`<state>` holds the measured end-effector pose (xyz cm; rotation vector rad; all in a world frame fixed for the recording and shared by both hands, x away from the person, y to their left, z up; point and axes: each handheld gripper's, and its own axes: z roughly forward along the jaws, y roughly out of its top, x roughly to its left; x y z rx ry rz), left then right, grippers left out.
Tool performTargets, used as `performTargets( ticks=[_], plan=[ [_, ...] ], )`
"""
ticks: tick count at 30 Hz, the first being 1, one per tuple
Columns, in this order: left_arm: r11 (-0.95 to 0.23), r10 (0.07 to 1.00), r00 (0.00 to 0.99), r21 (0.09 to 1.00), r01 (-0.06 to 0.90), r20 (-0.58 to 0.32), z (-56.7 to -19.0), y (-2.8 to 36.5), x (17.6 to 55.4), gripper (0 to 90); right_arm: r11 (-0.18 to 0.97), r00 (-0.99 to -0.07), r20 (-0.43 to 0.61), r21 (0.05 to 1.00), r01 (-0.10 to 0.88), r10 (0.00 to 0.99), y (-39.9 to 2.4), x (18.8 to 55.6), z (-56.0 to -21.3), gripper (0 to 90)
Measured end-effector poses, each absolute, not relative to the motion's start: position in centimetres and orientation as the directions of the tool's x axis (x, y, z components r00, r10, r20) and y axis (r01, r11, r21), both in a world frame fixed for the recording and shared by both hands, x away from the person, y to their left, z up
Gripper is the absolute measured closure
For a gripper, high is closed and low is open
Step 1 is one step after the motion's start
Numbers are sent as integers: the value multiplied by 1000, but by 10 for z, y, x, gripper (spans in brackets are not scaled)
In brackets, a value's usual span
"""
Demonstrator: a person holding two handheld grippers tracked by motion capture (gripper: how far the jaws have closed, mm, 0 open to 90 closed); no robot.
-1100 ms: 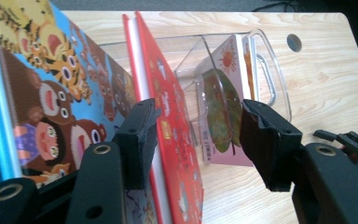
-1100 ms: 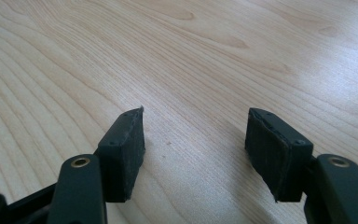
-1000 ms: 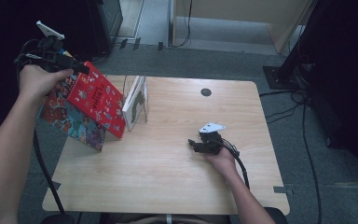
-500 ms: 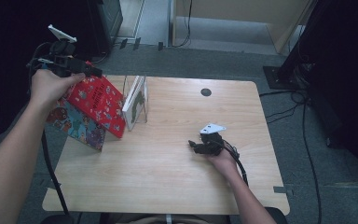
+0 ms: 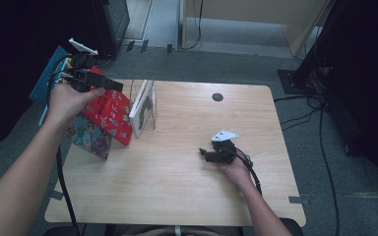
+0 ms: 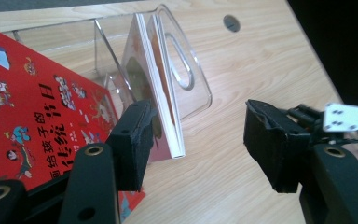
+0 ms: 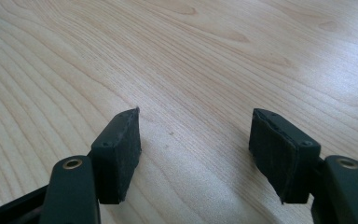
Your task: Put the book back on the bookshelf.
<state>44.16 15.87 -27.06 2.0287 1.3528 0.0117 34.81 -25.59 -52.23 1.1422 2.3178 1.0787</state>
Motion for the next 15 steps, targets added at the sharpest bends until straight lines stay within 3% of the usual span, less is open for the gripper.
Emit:
performTargets(
  ticks=[15],
  plan=[
    [-249,774,514,569,783,-369,-297,137,409,425,387,-619,28,758,525,785,-256,346,-522,341]
  ],
)
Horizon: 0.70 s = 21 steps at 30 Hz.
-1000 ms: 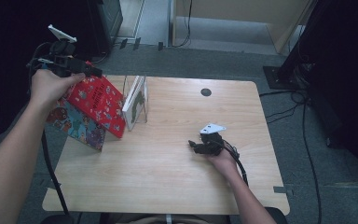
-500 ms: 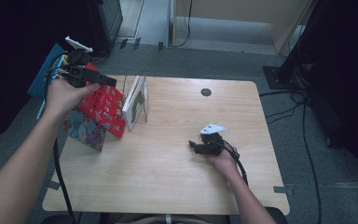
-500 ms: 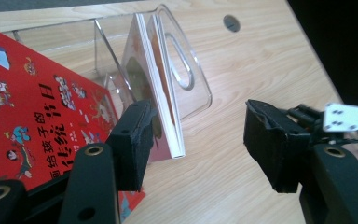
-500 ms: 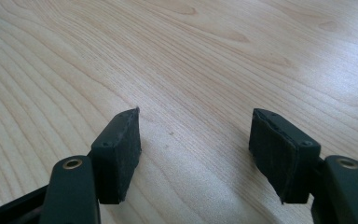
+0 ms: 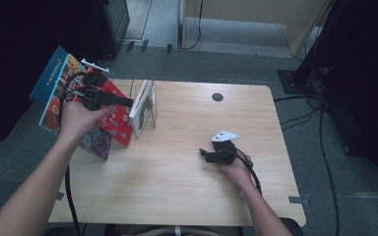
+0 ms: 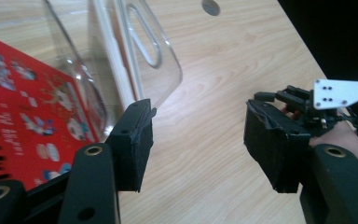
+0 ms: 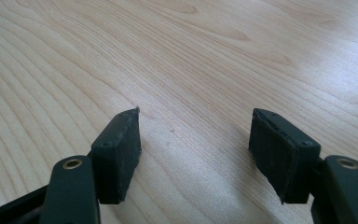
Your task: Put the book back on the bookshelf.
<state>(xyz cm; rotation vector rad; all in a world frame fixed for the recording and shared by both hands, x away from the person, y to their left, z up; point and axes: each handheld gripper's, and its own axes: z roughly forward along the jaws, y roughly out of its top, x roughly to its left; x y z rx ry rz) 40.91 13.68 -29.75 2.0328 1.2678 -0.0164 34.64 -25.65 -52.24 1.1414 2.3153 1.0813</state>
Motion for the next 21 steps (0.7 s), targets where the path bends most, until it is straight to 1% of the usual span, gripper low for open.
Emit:
performTargets(
  ticks=[7,9,10,15,16,17,18,21],
  plan=[
    [-285,743,558,580,763,-369,-319,115,393,424,386,-618,30,756,528,786,-256,346,-522,341],
    [-307,741,571,578,756,-353,-329,108,387,424,387,-619,28,758,525,785,-257,345,-523,341],
    [-310,723,580,573,758,-375,-338,102,384,424,391,-622,26,757,524,783,-257,345,-523,341],
    [-324,714,592,573,753,-374,-357,91,377,422,392,-624,27,757,523,781,-257,345,-523,339],
    [-329,703,596,565,756,-388,-367,87,373,421,392,-624,27,757,523,781,-257,345,-523,337],
    [-329,703,596,565,756,-388,-367,87,373,421,392,-624,27,757,523,781,-257,345,-523,337],
    [-336,701,603,569,751,-382,-377,83,369,421,393,-625,26,757,522,780,-257,345,-523,333],
    [-352,702,612,568,744,-365,-386,78,364,419,396,-628,26,756,521,778,-257,345,-523,330]
  ],
)
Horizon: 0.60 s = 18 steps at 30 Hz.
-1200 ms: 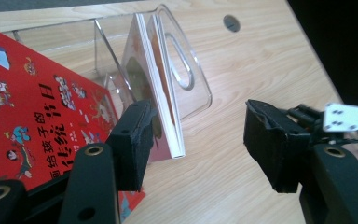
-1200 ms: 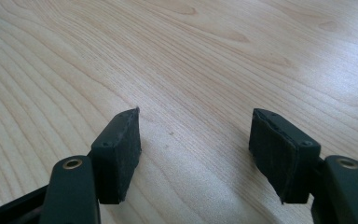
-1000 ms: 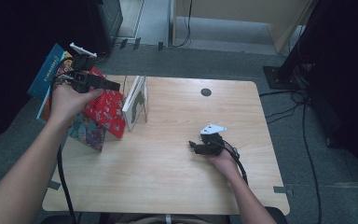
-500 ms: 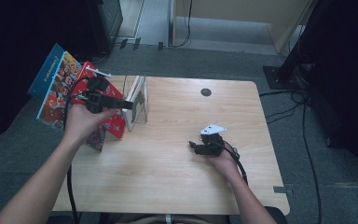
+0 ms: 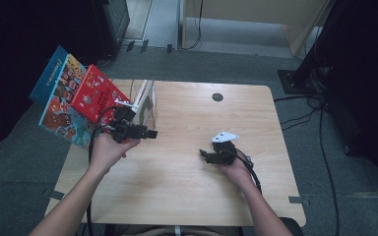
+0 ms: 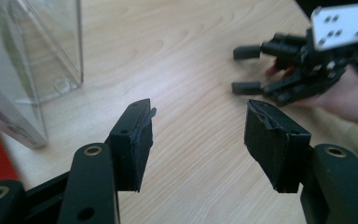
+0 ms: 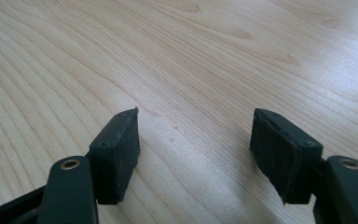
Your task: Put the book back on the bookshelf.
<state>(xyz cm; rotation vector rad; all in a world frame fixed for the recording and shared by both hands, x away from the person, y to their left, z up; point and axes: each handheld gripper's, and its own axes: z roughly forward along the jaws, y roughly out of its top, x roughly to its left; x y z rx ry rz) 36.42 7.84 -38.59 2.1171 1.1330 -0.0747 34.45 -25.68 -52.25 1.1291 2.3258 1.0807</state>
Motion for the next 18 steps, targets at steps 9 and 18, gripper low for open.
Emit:
performTargets(
  ticks=[9,18],
  plan=[
    [-393,674,638,551,736,-372,-432,66,354,411,394,-626,27,756,523,779,-256,344,-523,317],
    [-403,682,632,531,745,-369,-468,62,346,405,399,-629,26,753,523,777,-256,343,-522,309]
  ],
)
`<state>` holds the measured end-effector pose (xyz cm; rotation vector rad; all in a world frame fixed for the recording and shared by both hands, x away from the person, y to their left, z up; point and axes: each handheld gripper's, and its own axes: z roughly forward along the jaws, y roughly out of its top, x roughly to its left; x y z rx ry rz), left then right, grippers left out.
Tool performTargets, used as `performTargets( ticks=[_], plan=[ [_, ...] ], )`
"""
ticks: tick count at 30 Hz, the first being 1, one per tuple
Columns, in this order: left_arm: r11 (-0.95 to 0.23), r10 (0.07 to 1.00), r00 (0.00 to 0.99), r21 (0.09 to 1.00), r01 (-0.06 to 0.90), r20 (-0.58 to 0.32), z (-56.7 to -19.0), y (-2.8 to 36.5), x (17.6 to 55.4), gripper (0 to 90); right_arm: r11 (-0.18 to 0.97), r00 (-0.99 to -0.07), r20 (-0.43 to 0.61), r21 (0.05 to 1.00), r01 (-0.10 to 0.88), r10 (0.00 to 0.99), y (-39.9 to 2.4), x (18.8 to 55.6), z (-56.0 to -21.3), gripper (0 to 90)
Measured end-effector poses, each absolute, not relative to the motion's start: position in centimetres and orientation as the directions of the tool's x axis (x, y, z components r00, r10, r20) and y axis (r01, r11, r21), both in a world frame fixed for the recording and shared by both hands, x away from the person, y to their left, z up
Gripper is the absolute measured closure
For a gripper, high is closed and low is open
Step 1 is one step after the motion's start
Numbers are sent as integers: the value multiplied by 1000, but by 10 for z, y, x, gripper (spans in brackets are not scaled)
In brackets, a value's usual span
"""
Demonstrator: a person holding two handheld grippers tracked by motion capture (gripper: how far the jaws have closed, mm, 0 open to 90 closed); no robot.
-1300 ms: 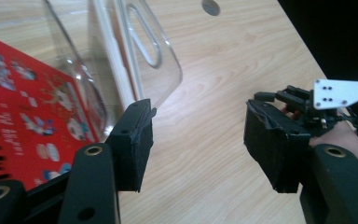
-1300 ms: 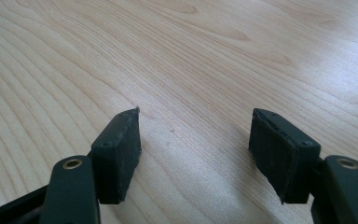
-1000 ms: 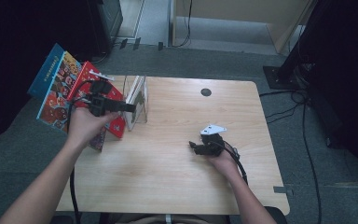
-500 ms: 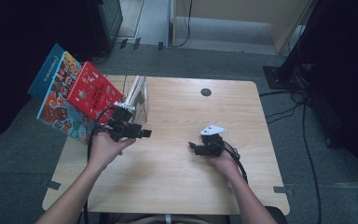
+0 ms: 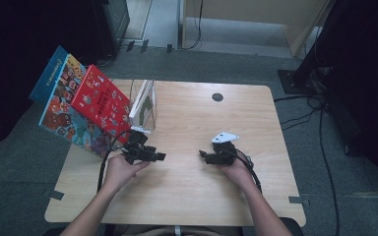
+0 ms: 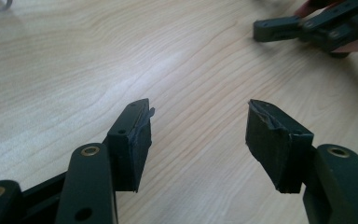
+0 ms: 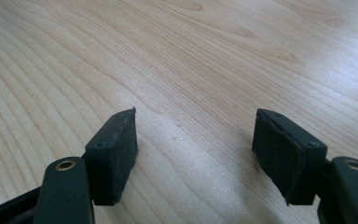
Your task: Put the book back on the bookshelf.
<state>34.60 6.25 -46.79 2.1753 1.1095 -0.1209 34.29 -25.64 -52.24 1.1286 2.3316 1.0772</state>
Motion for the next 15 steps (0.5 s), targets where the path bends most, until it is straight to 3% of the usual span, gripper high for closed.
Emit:
performTargets(
  ticks=[15],
  plan=[
    [-403,686,625,520,753,-372,-490,69,340,392,402,-635,29,752,522,772,-257,343,-522,295]
  ],
)
